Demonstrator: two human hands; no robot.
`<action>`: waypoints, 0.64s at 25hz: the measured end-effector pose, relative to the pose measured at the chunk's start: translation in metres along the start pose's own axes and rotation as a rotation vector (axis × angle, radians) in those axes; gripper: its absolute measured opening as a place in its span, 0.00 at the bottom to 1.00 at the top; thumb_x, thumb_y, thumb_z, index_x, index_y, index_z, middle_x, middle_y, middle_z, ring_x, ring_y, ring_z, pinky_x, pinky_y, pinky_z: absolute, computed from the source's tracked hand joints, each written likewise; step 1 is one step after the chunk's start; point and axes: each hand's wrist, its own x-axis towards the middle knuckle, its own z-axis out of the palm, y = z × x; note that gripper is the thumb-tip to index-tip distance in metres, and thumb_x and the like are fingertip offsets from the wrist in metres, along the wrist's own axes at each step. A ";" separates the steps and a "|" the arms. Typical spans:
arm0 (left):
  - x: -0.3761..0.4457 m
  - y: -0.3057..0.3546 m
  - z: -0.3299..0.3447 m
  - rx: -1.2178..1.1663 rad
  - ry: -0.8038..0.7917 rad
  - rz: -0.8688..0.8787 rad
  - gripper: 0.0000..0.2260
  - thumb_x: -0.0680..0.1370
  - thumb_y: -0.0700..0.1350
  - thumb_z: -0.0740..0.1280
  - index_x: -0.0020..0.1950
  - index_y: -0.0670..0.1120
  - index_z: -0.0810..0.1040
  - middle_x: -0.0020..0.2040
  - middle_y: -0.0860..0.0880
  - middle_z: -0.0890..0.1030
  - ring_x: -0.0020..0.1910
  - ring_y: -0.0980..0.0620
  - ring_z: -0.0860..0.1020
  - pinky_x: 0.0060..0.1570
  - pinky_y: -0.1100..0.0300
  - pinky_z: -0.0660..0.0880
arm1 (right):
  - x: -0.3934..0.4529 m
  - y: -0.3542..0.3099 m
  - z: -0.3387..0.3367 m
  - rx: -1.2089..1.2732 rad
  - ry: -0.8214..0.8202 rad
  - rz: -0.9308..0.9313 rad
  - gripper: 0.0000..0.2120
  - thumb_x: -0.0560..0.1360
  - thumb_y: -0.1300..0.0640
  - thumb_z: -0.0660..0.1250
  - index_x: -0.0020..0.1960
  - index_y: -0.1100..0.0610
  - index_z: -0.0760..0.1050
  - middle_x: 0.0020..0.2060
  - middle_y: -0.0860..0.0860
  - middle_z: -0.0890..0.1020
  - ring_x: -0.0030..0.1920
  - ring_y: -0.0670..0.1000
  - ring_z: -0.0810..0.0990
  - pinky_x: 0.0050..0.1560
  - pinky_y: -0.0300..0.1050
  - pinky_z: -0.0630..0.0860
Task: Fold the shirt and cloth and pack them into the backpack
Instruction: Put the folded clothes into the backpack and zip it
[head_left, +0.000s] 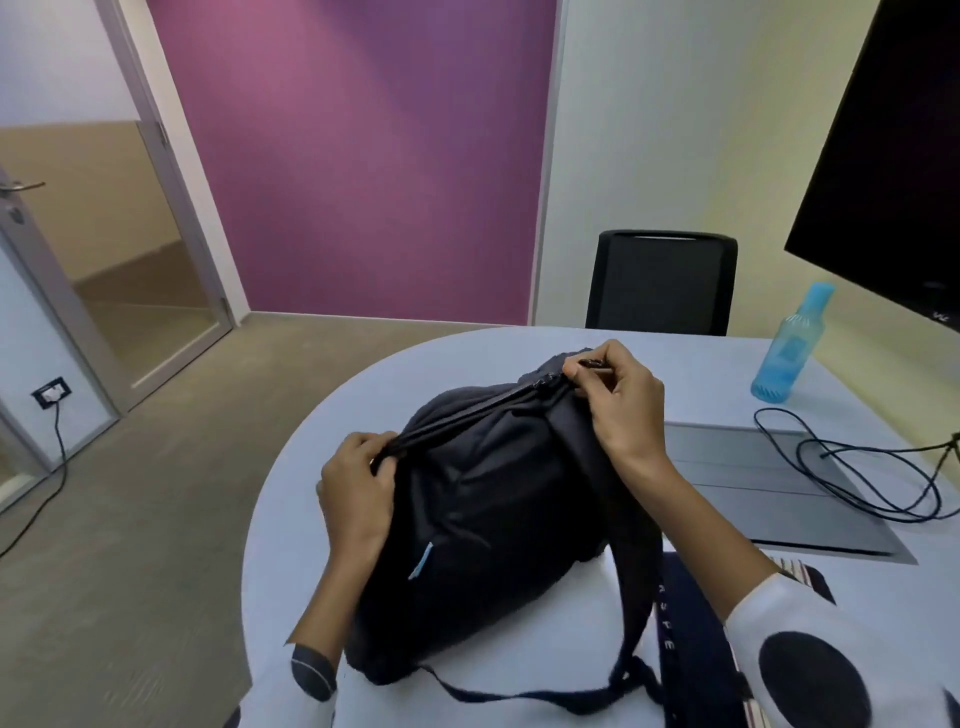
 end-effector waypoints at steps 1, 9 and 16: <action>0.006 -0.001 -0.005 0.022 -0.035 -0.018 0.10 0.75 0.36 0.67 0.51 0.47 0.83 0.50 0.52 0.82 0.51 0.48 0.79 0.49 0.57 0.70 | 0.000 0.001 0.002 0.032 0.004 0.035 0.06 0.75 0.59 0.68 0.41 0.56 0.75 0.38 0.49 0.83 0.39 0.45 0.82 0.46 0.44 0.81; -0.014 0.088 0.005 -0.035 -0.443 0.280 0.15 0.73 0.57 0.69 0.56 0.52 0.80 0.49 0.59 0.82 0.50 0.63 0.76 0.72 0.50 0.57 | -0.034 -0.028 0.017 0.048 -0.313 -0.016 0.04 0.74 0.61 0.69 0.42 0.61 0.77 0.32 0.52 0.84 0.36 0.45 0.83 0.41 0.33 0.77; -0.025 0.089 0.011 -0.024 -0.309 0.205 0.04 0.73 0.48 0.72 0.46 0.51 0.85 0.42 0.54 0.85 0.45 0.53 0.81 0.52 0.52 0.74 | -0.024 -0.007 0.000 0.214 -0.234 0.219 0.05 0.74 0.66 0.68 0.42 0.67 0.75 0.33 0.62 0.82 0.34 0.56 0.84 0.36 0.44 0.82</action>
